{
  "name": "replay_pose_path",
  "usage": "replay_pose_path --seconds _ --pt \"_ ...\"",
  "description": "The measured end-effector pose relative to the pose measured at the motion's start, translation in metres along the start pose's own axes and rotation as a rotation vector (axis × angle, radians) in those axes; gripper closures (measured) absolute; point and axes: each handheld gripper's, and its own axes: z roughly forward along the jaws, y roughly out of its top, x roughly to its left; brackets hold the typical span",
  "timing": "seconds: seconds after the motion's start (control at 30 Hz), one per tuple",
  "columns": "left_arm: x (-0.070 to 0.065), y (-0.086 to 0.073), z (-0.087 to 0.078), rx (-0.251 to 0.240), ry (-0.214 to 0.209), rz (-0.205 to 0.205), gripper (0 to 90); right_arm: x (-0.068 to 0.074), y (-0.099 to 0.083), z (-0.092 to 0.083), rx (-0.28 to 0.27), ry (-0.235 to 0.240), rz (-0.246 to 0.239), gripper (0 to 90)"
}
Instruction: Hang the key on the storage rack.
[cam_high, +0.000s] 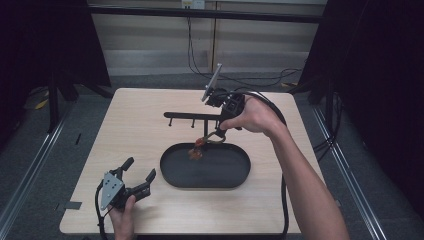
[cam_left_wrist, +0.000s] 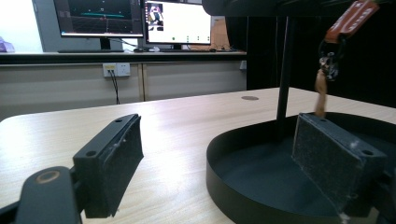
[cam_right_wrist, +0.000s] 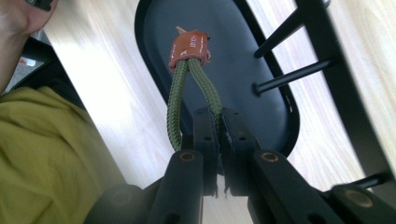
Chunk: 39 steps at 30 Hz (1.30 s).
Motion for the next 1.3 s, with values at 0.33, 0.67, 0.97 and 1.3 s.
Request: replay_pose_path --seconds 0.33,0.67,0.97,1.3 --pt "-0.001 0.000 0.000 -0.003 0.002 -0.007 15.8 -0.014 0.004 0.002 -0.007 -0.009 0.043 85.4" --pt "-0.001 0.000 0.001 -0.012 0.000 -0.008 15.8 -0.024 0.008 0.002 -0.019 -0.056 0.055 85.2" --pt "-0.001 0.000 0.001 -0.010 0.000 -0.008 15.7 -0.031 0.010 0.003 -0.039 -0.057 0.054 83.7" --pt "-0.001 0.000 0.001 -0.011 0.000 -0.007 15.8 -0.036 0.010 0.005 -0.058 -0.056 0.056 79.7"
